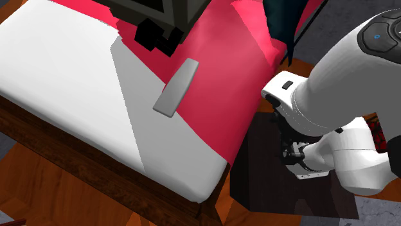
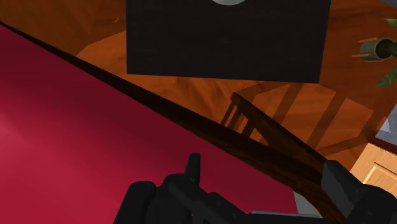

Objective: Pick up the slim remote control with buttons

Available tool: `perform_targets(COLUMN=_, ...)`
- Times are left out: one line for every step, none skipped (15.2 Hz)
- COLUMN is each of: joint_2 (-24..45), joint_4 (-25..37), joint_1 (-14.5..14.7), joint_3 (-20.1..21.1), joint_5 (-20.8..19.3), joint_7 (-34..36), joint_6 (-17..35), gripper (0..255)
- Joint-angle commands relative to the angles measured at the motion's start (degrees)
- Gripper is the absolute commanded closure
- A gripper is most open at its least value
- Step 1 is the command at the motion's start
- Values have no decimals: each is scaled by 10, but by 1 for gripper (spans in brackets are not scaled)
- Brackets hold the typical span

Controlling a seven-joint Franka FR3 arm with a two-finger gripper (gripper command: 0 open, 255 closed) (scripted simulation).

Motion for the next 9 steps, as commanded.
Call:
perform_targets(joint_2=0, joint_4=0, joint_1=0, joint_3=0, joint_5=0, joint_7=0, joint_6=0, gripper=0)
perform_targets(joint_2=12, joint_4=8, joint_1=4, joint_3=-15, joint_5=-12, joint_7=-33, joint_6=4, gripper=0)
perform_targets(joint_2=25, joint_4=18, joint_1=8, joint_3=-30, joint_5=-23, joint_7=-66, joint_6=9, gripper=0)
perform_targets(joint_2=39, joint_4=28, joint_1=13, joint_3=-44, joint_5=-33, joint_7=-99, joint_6=13, gripper=0)
perform_targets(joint_2=54, joint_4=39, joint_1=18, joint_3=-58, joint_5=-42, joint_7=-132, joint_6=18, gripper=0)
perform_targets(joint_2=70, joint_4=52, joint_1=23, joint_3=-72, joint_5=-51, joint_7=-164, joint_6=23, gripper=0)
perform_targets(joint_2=86, joint_4=65, joint_1=29, joint_3=-85, joint_5=-58, joint_7=-197, joint_6=27, gripper=0)
perform_targets(joint_2=103, joint_4=80, joint_1=34, joint_3=-98, joint_5=-64, joint_7=-229, joint_6=32, gripper=0)
perform_targets(joint_2=121, joint_4=95, joint_1=40, joint_3=-111, joint_5=-69, joint_7=-262, joint_6=37, gripper=0)
